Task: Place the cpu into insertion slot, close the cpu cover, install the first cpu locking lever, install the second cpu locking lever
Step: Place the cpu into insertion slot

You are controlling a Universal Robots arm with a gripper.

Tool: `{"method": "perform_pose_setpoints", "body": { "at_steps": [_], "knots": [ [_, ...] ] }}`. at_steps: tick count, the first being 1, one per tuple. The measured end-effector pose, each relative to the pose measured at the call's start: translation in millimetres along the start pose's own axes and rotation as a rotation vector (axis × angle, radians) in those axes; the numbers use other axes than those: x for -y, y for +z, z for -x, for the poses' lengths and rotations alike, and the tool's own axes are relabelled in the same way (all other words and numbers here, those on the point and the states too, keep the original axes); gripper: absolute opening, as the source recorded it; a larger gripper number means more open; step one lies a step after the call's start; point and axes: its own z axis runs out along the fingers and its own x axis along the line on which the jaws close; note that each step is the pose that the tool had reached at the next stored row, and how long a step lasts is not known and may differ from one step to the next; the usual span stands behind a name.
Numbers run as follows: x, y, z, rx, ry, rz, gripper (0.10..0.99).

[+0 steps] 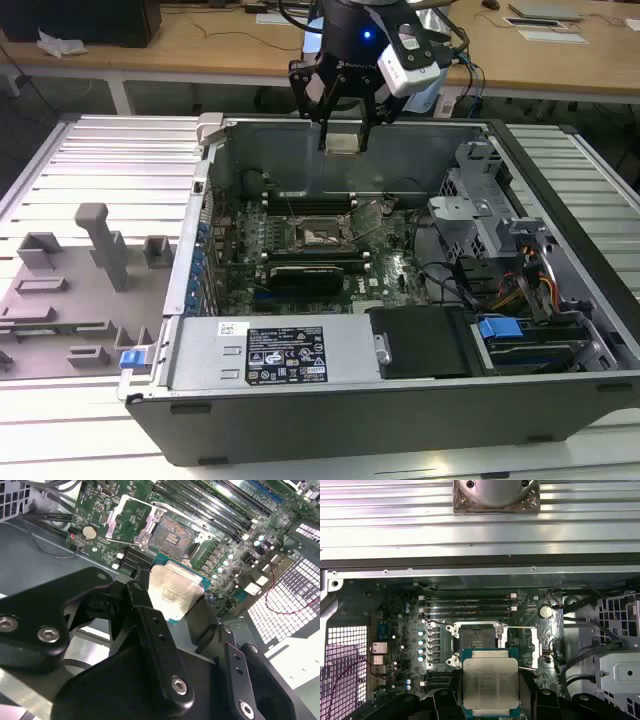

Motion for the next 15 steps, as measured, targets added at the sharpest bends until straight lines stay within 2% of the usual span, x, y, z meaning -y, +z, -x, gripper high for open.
{"method": "perform_pose_setpoints", "body": {
  "at_steps": [6, 13, 15],
  "knots": [
    [0.0, 0.3, 0.0, 0.0000, 0.000, -0.001, 0.541],
    [0.9, 10.5, -0.5, 0.0002, 0.000, -0.008, 0.541],
    [1.5, 16.1, -1.2, 0.0003, 0.000, -0.009, 0.541]
  ]
}}
